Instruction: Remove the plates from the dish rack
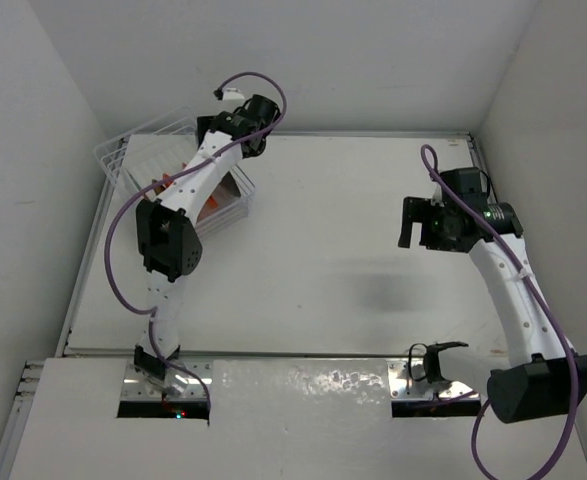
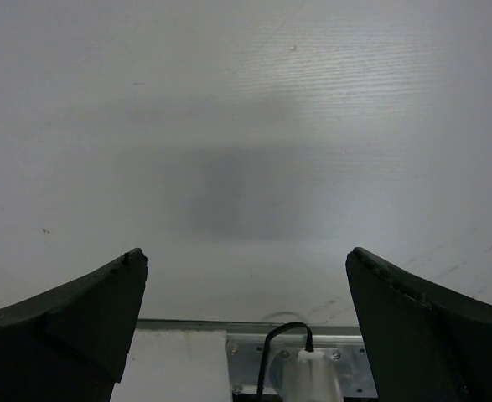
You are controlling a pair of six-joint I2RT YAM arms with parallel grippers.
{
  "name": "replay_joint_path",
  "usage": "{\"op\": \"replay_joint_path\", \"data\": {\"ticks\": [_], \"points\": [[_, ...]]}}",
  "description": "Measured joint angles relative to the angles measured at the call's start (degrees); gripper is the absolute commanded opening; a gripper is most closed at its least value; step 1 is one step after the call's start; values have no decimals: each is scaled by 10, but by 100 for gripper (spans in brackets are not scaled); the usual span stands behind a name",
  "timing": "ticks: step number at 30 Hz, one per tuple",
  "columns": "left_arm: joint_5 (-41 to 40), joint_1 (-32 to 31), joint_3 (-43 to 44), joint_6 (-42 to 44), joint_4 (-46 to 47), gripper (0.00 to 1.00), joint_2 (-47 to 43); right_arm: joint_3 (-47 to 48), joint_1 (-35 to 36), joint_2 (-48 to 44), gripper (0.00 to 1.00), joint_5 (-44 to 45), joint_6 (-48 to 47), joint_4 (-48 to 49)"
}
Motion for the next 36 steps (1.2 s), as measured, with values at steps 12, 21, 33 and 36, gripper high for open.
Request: {"op": "replay_joint_path", "data": {"ticks": [12,21,33,36], "points": [[67,61,-52,2,80,15,10,-2,17,-6,99,-5,-10,8],[58,61,-52,-2,85,0,8,-2,20,-2,99,-7,-13,13],[34,59,-57,91,97,0,-82,-1,20,27,99,-47,2,40],[31,58,-75,113,146,0,-147,6,20,48,99,-76,18,56]]}}
